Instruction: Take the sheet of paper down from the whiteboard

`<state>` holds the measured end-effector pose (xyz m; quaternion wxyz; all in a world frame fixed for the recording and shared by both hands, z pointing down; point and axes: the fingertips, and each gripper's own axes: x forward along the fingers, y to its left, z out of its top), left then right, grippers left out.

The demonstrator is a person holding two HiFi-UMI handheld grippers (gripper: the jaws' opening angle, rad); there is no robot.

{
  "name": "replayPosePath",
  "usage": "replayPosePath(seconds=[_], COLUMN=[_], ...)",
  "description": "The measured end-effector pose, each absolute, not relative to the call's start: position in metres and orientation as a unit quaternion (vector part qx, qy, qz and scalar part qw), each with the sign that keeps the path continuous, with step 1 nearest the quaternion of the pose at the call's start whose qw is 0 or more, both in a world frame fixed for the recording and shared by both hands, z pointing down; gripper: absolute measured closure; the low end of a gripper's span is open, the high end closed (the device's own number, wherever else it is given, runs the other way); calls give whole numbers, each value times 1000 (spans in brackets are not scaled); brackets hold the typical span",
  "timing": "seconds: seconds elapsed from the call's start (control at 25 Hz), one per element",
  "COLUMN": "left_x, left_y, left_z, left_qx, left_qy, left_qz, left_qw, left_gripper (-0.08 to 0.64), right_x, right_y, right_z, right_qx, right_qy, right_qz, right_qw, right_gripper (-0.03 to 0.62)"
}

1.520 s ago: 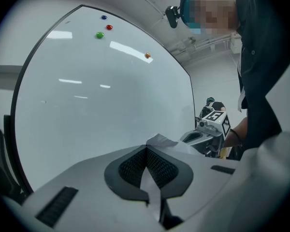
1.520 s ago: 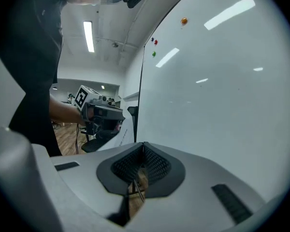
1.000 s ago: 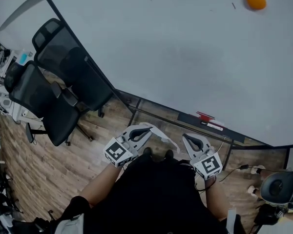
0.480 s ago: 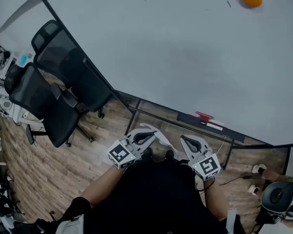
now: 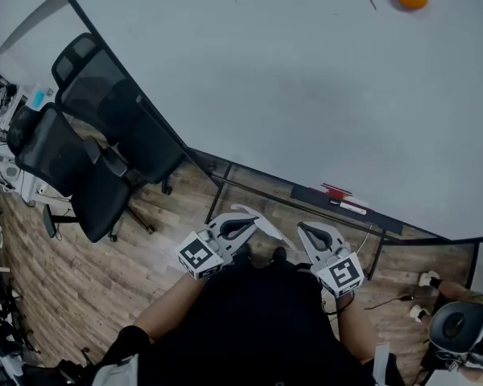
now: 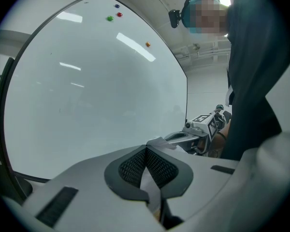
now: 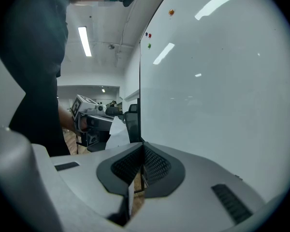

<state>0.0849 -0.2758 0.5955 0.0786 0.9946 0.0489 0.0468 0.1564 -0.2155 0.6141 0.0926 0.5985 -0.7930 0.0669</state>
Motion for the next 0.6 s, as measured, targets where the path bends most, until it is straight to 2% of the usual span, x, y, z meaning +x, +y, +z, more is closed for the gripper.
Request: replayPosePath(seconds=[0.6], left_x=[83], left_y=[-275], left_z=[599], left_qx=[996], left_qy=[34], left_qz=[41], left_qw=[75], left_gripper=[550], right_x=[165], right_y=[-209], right_z=[615], right_qx=[602], right_qy=[-789], right_qz=[63], right_qw=[99], right_gripper=[574])
